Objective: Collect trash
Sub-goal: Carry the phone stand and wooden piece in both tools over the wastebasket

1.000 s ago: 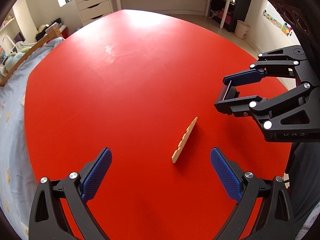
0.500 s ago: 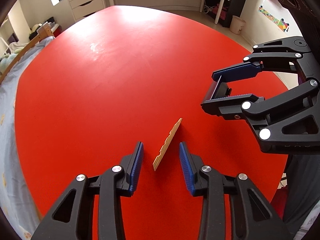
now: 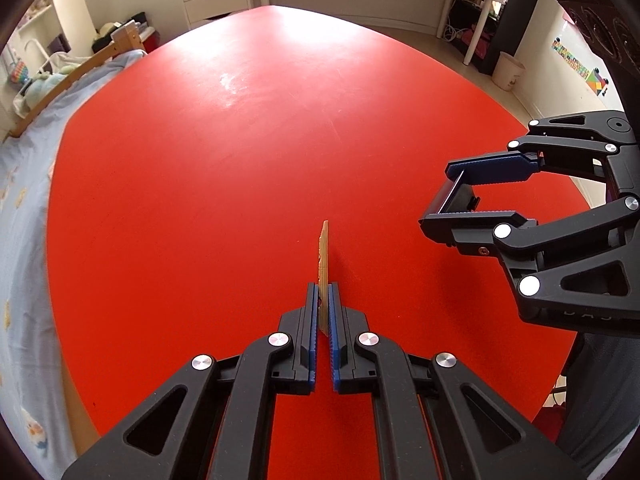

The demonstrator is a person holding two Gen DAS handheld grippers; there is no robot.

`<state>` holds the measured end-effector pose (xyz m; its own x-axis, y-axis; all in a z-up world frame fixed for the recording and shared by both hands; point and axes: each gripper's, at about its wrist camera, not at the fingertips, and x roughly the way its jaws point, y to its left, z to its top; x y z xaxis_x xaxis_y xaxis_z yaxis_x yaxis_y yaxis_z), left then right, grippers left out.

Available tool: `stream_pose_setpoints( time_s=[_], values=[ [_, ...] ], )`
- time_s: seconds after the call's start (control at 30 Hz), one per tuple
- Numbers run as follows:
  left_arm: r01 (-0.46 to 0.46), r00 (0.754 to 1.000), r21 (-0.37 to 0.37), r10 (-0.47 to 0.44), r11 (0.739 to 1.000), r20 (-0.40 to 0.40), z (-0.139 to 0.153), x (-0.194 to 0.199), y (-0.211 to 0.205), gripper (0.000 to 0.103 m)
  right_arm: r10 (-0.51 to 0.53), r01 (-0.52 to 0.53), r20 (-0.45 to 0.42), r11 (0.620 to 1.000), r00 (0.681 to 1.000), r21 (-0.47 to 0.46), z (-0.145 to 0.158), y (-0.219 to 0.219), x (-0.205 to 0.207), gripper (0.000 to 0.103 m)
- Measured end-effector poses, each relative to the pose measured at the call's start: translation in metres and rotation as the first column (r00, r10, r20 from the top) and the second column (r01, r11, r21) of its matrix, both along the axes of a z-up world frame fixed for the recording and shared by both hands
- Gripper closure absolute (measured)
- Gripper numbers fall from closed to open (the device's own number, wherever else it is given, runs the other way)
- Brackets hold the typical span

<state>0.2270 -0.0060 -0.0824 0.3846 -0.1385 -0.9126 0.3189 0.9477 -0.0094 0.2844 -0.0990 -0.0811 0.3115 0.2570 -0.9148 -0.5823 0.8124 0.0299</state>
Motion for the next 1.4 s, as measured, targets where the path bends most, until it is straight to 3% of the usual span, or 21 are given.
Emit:
stream_pose_setpoints(
  time_s=[0.67, 1.4],
  values=[
    [-0.170, 0.981, -0.022, 0.171, 0.985, 0.094, 0.040, -0.058, 0.008, 0.098, 0.022, -0.026, 0.090, 0.999, 0.996, 0.047, 0.037, -0.024, -0.046, 0.062],
    [-0.175, 0.960, -0.132, 0.199, 0.976, 0.199, 0.077, -0.156, -0.013, 0.098, 0.065, -0.093, 0.160, 0.980, 0.985, 0.174, 0.071, -0.067, -0.157, 0.062]
  ],
)
